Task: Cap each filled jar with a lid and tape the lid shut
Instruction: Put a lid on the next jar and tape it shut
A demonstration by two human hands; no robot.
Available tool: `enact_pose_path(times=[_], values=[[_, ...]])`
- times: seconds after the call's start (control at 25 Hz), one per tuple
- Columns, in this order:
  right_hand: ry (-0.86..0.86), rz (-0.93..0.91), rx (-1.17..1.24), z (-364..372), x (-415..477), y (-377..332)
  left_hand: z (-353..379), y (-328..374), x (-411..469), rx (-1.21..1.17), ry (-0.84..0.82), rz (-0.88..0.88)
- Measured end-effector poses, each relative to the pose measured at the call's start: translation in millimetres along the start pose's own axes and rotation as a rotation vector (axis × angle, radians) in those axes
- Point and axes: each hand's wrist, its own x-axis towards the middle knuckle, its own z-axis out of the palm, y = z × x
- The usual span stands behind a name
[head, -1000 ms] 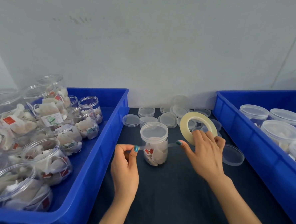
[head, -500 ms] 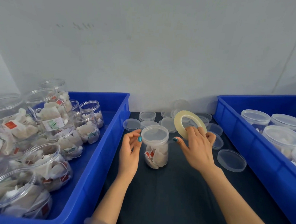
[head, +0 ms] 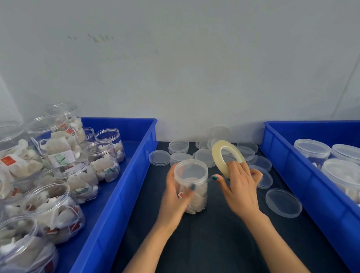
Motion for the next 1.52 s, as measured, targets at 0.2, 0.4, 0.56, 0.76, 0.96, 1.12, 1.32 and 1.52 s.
enact_pose_path(times=[0.2,0.4,0.56,0.76,0.96,1.12,1.32,1.52], values=[[-0.105,0.021,0.026,-13.1,3.0,4.4,2.4,4.9,10.2,0.106,0.036,0.011],[-0.279,-0.092,-0.034,-34.5,11.7,11.9,-17.1,10.4,11.1,-0.034,-0.095,-0.109],[-0.365,-0.014,-0.001,-39.5,14.1,3.2,-18.0,19.6,1.3,-0.136,-0.112,-0.205],[-0.562,0.116,0.121,-44.6,17.2,-3.3,-16.4,25.5,-4.6,-0.258,-0.170,-0.240],[-0.759,0.110,0.221,-55.0,22.2,-7.3,-18.0,26.6,-8.2,-0.352,-0.197,-0.321],[-0.850,0.083,0.585,-61.1,16.9,-4.5,-18.8,23.3,-11.9,-0.367,-0.295,-0.316],[-0.717,0.152,0.698,-62.6,5.8,-9.8,-11.8,21.8,-15.3,-0.159,-0.235,-0.208],[-0.613,0.217,0.436,-55.5,-2.1,-17.3,6.1,26.3,-19.2,0.012,-0.059,-0.108]])
